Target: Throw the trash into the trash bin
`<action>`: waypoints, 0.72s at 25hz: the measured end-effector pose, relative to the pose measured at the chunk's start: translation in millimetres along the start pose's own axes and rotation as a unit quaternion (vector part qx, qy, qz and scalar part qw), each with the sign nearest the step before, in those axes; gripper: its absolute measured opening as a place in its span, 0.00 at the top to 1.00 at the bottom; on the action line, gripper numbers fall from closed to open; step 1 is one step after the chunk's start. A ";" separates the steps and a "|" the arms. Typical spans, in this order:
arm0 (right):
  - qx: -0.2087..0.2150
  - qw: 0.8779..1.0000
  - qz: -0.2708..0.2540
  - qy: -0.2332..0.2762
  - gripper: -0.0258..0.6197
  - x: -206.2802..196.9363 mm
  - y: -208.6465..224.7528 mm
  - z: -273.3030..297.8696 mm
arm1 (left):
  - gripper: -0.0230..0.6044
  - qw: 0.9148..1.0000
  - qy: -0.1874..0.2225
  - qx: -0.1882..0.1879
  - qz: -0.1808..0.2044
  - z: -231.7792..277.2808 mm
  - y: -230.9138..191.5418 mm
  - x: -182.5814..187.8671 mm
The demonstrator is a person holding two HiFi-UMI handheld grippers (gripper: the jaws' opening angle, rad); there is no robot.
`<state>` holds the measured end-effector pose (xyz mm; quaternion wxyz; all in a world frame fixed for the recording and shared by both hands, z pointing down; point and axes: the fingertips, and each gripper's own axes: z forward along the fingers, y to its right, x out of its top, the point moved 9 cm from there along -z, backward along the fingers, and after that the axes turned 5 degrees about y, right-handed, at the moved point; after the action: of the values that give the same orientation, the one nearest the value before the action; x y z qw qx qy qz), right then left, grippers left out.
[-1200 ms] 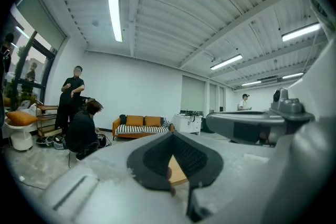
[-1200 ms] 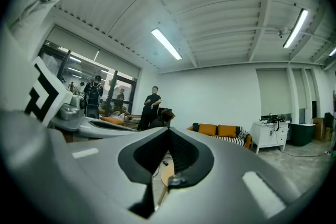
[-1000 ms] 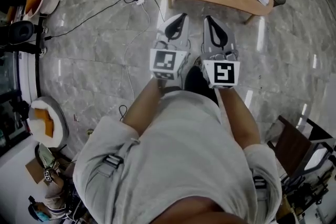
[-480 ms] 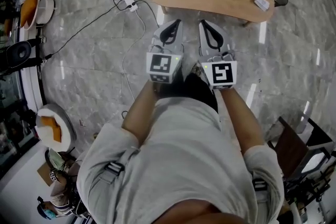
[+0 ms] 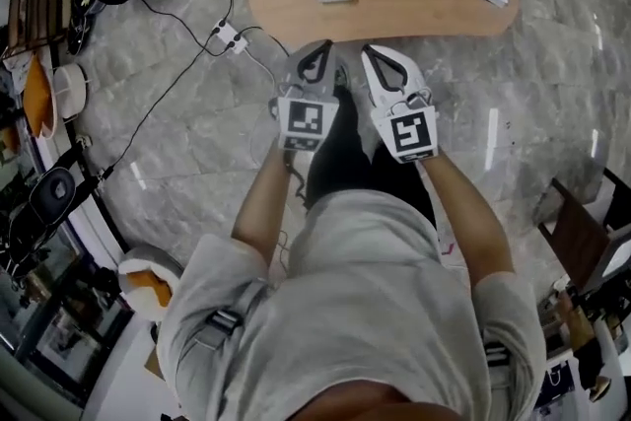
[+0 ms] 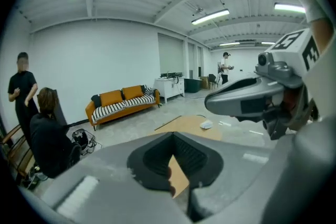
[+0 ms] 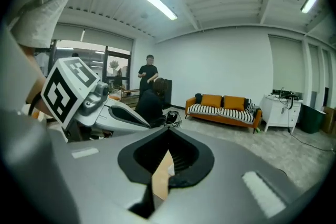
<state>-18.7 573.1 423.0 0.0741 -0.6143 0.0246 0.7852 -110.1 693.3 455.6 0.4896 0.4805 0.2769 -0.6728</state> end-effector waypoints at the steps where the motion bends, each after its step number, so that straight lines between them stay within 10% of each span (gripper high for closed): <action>1: -0.012 1.000 0.006 -0.009 0.95 -6.0 3.6 17.1 | 0.93 1.000 -0.006 -0.013 0.002 13.1 -13.8 -4.5; 14: -0.094 0.983 0.120 -0.106 0.95 -100.9 34.1 133.4 | 0.93 0.978 -0.159 -0.130 0.045 164.0 -77.5 -124.0; 18: -0.128 0.972 0.151 -0.123 0.95 -127.0 37.3 140.2 | 0.93 0.954 -0.233 -0.154 0.105 194.5 -81.3 -171.9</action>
<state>-129.1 543.5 578.3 -0.1219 -0.5067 0.0066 0.8534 -248.2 626.7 680.2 0.6768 0.2555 0.2034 -0.6598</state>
